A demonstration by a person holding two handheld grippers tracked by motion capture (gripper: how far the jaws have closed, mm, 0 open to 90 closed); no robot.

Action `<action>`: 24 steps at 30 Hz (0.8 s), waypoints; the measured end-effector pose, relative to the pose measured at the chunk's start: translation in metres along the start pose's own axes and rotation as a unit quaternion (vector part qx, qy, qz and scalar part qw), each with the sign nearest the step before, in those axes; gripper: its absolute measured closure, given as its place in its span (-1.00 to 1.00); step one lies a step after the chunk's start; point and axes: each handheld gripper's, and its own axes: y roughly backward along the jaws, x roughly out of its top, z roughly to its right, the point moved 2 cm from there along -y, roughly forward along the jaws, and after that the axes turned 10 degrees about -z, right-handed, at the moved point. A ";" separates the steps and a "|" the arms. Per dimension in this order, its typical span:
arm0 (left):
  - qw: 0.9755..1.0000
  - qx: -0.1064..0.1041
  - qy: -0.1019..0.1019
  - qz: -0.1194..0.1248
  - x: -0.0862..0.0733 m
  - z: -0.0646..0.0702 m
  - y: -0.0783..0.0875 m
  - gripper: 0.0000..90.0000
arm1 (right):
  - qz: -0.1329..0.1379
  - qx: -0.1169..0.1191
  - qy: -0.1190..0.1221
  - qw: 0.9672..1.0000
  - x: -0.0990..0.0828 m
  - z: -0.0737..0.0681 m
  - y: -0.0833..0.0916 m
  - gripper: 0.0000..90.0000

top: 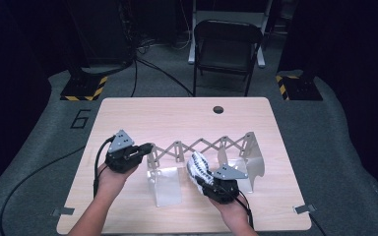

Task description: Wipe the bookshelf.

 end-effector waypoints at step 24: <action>0.998 -0.051 0.035 0.030 0.009 -0.024 -0.010 0.53 | 0.008 0.011 -0.007 1.000 0.002 -0.002 0.001 0.36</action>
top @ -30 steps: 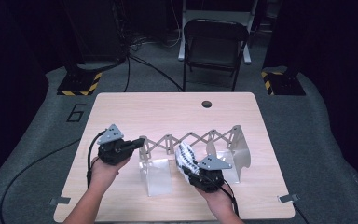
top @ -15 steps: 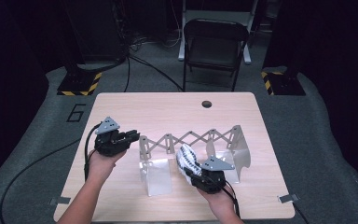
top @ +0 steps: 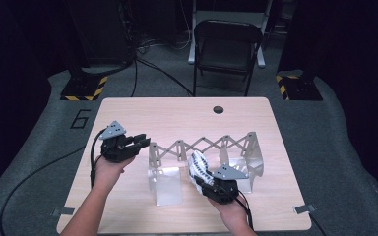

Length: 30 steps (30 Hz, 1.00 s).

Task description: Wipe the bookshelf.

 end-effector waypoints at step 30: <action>0.999 -0.011 -0.008 -0.045 -0.015 0.039 -0.008 0.77 | 0.044 -0.003 -0.023 0.999 0.002 0.004 0.034 0.36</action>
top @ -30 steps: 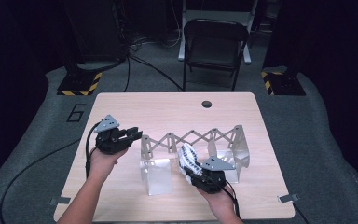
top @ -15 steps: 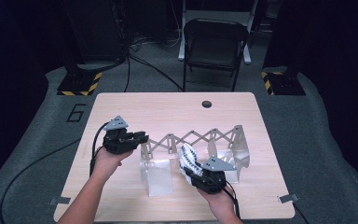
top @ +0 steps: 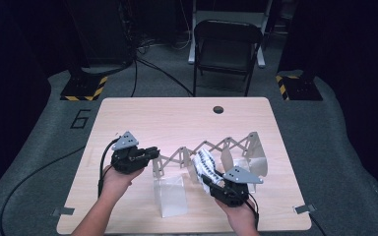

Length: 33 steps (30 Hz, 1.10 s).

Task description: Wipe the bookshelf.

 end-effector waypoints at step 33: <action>0.997 0.068 0.002 0.022 -0.065 -0.013 0.021 0.03 | -0.026 0.067 0.083 0.994 -0.009 -0.063 -0.023 0.36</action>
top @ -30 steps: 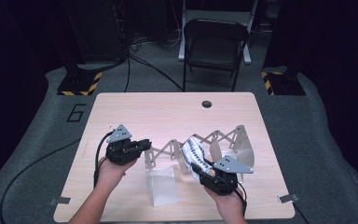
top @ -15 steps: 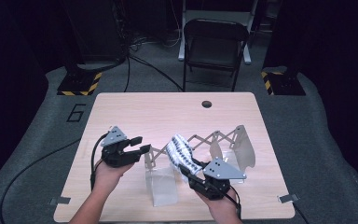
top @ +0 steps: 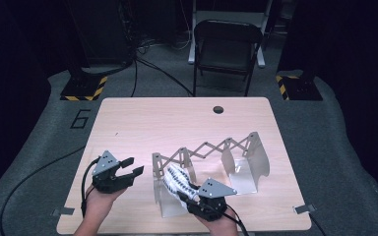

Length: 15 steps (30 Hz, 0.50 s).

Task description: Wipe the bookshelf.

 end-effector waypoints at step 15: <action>0.999 -0.034 -0.031 -0.015 -0.003 0.010 -0.025 0.04 | -0.124 0.004 0.004 0.992 -0.043 0.001 -0.055 0.10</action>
